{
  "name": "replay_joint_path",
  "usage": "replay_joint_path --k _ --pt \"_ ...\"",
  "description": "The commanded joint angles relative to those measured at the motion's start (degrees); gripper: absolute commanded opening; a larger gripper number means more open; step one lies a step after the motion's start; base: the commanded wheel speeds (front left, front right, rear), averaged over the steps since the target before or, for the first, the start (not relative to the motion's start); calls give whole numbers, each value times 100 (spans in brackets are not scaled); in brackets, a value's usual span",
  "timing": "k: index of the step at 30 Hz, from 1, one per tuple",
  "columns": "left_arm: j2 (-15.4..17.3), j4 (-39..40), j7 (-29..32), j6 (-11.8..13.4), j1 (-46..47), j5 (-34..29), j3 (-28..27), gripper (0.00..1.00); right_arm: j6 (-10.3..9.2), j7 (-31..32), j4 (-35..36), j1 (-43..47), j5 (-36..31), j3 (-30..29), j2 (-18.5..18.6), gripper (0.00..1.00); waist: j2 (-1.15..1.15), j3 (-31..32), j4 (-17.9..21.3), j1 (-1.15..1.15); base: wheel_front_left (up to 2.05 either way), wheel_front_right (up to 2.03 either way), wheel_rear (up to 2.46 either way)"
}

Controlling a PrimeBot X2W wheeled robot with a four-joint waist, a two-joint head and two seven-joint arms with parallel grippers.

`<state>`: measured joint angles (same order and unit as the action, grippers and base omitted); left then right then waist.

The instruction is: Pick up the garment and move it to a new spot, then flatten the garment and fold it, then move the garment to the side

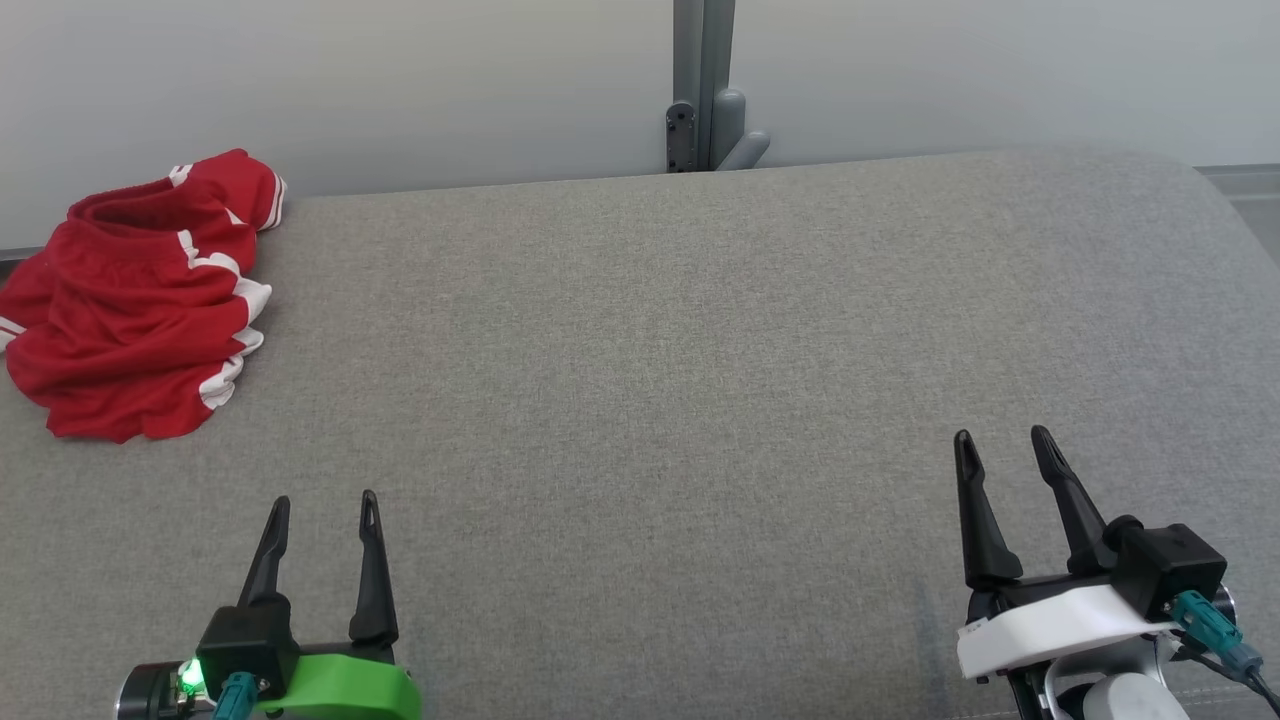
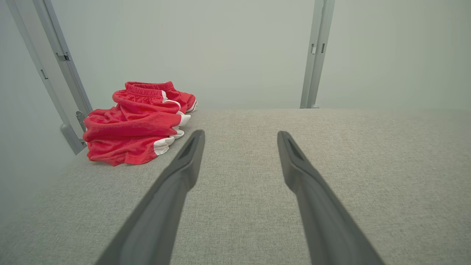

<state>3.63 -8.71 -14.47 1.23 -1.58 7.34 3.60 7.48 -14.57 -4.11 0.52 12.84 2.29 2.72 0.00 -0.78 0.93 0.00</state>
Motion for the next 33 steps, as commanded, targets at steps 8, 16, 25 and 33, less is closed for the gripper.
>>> replay_joint_path --k 8,16,25,33 --pt "-29 -55 -80 -62 -49 -252 -67 100 1 -69 -44 58 -207 32 28 100 0 -1 -3 0 0 0 0" --pt "-52 -96 -73 -97 -42 -260 -127 100 1 -69 -88 44 -191 53 27 100 0 7 -1 0 0 0 0" --pt "-65 -106 -73 -122 -60 -277 -159 100 1 -69 -105 44 -181 59 27 100 0 8 4 0 0 0 0" --pt "-69 -127 -73 -127 -52 -291 -162 100 1 -69 -105 48 -151 65 27 100 0 5 -3 0 0 0 0"
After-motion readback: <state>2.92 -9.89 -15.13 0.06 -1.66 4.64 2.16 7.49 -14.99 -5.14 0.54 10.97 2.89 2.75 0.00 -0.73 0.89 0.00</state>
